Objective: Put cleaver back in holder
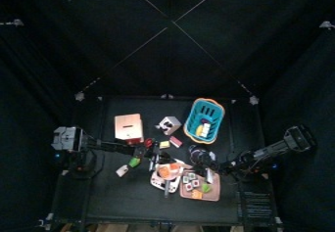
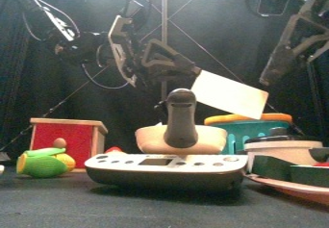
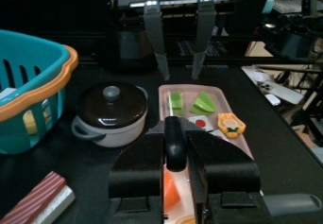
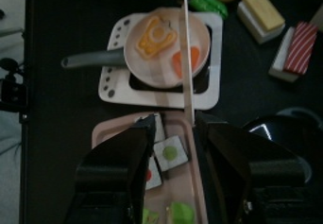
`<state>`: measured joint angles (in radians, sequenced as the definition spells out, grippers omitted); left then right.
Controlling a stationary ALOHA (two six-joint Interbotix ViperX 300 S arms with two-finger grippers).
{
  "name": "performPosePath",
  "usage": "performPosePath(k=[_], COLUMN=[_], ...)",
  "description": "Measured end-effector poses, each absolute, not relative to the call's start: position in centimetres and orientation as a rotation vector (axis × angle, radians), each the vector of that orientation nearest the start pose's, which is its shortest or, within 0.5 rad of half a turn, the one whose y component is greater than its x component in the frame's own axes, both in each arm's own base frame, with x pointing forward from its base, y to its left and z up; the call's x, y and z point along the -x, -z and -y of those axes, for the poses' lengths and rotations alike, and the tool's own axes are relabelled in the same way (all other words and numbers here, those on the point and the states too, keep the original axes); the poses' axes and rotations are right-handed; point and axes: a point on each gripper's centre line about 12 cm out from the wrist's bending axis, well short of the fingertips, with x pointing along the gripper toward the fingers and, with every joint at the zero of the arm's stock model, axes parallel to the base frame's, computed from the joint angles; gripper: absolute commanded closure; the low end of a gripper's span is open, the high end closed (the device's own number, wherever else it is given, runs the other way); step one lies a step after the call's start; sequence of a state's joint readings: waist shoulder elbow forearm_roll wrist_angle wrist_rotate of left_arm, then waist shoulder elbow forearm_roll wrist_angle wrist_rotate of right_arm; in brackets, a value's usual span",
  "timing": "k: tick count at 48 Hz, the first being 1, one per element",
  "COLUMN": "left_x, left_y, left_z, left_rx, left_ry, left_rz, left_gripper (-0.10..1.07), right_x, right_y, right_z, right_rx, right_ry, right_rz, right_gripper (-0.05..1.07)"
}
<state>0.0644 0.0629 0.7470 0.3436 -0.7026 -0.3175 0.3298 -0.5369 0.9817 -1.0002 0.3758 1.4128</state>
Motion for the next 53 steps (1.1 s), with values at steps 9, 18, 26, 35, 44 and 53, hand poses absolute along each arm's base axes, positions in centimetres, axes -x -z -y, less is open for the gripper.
performPosePath(k=[9,18,26,35,44,53], left_x=[-36.9,-33.3,-30.7,-28.8,-26.1,-24.4], left_y=[-20.2,-22.6,-25.0,-26.8,-28.2,-28.6], left_z=[-0.6,-1.5,-3.3,-6.1,-8.9,-11.4], left_rx=[0.133,0.183,0.162,0.141,0.128,0.198], left_ry=[0.082,-0.004,-0.095,-0.211,-0.332,-0.451], left_rz=[-0.133,-0.137,-0.154,-0.153,-0.118,-0.152], left_gripper=[0.56,0.56,0.56,0.56,0.56,0.56], right_x=[-26.8,-27.8,-28.5,-30.3,-31.2,-32.1], right_y=[-23.8,-25.4,-25.2,-24.1,-23.2,-22.6], right_z=[-2.7,1.3,5.3,8.0,11.7,14.7], right_rx=[-0.147,-0.159,-0.240,-0.264,-0.303,-0.315], right_ry=[0.170,0.306,0.436,0.444,0.535,0.606], right_rz=[-0.524,-0.464,-0.463,-0.478,-0.491,-0.503], right_gripper=[0.25,0.26,0.34,0.51,0.63,0.66])
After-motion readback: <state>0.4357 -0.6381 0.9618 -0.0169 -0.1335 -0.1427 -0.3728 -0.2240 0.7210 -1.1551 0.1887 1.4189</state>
